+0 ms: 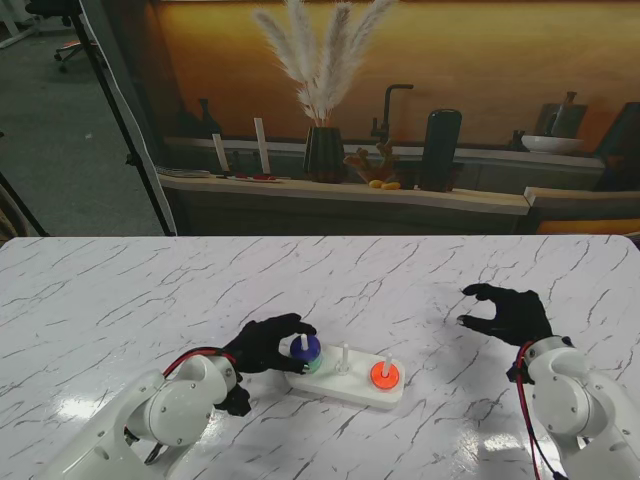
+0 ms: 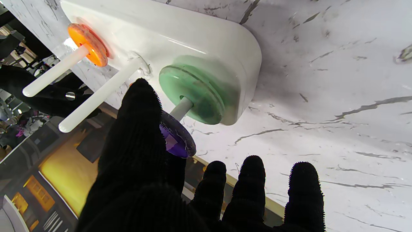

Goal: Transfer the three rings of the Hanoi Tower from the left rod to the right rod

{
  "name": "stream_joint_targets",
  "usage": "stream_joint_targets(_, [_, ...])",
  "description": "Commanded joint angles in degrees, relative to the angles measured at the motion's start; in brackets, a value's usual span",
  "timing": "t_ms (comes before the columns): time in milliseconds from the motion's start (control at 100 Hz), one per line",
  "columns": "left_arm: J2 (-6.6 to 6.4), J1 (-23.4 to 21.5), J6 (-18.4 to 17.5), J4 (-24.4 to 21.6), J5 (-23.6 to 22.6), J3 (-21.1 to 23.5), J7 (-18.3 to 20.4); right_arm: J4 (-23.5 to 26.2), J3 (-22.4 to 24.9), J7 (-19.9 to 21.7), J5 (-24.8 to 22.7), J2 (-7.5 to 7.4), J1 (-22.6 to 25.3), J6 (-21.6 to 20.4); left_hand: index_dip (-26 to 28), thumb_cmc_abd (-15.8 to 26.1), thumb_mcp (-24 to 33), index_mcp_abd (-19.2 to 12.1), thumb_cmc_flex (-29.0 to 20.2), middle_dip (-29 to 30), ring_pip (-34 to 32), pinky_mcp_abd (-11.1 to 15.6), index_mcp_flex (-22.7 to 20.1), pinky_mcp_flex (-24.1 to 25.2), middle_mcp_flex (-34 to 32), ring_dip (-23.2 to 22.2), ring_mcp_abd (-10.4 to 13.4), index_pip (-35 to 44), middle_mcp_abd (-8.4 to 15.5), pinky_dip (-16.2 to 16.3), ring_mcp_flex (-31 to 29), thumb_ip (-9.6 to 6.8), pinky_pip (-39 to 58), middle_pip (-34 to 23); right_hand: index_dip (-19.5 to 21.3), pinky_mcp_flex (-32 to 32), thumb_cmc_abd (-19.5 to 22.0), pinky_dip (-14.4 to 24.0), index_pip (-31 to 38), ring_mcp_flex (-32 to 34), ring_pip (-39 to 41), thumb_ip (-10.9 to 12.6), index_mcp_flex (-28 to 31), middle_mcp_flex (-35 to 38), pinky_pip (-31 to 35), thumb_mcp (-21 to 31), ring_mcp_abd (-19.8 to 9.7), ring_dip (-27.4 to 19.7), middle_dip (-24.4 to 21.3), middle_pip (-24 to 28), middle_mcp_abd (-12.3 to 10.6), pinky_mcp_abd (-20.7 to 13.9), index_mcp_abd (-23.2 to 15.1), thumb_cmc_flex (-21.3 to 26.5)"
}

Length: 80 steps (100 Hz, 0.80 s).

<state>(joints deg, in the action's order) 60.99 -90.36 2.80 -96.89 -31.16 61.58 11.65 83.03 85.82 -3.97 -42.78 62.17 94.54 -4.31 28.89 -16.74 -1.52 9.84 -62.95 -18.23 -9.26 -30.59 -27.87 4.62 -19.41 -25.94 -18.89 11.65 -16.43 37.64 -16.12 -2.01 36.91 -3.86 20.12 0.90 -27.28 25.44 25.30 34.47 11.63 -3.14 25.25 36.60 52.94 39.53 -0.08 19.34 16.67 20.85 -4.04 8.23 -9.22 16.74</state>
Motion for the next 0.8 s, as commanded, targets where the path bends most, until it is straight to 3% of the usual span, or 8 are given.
stream_joint_targets(0, [0.04, -0.1, -0.8, -1.0, 0.1, 0.2, 1.0, -0.1, -0.3, 0.1, 0.2, 0.38, 0.3, 0.1, 2.1, 4.8, 1.4, -3.7, -4.0, -0.8, -0.7, -2.3, -3.6, 0.1, -1.2, -0.8, -0.1, 5.0, 0.8, 0.6, -1.0, 0.73, 2.3, -0.1, -0.2, -0.2, 1.3, -0.6, 0.5, 1.0, 0.9, 1.3, 0.3, 0.3, 1.3, -0.9, -0.2, 0.4, 0.1, 0.2, -0.6, 13.6, 0.8, 0.9])
stream_joint_targets(790, [-0.87, -0.5, 0.0, -6.8, -1.1, 4.0, 5.9, -0.7, -0.9, 0.0, 0.9, 0.46, 0.1, 0.1, 4.1, 4.5, 1.4, -3.8, -3.8, -0.7, -0.9, -2.6, -4.0, -0.1, -1.7, -0.8, -0.3, 4.9, 0.7, 0.3, -1.4, 0.90, 3.1, -0.1, -0.1, -0.1, 1.4, -0.5, 0.7, 0.9, 0.9, 1.3, 0.9, 0.4, 1.5, -1.0, -0.2, 0.3, 0.1, 0.3, -0.5, 13.5, 0.9, 0.9])
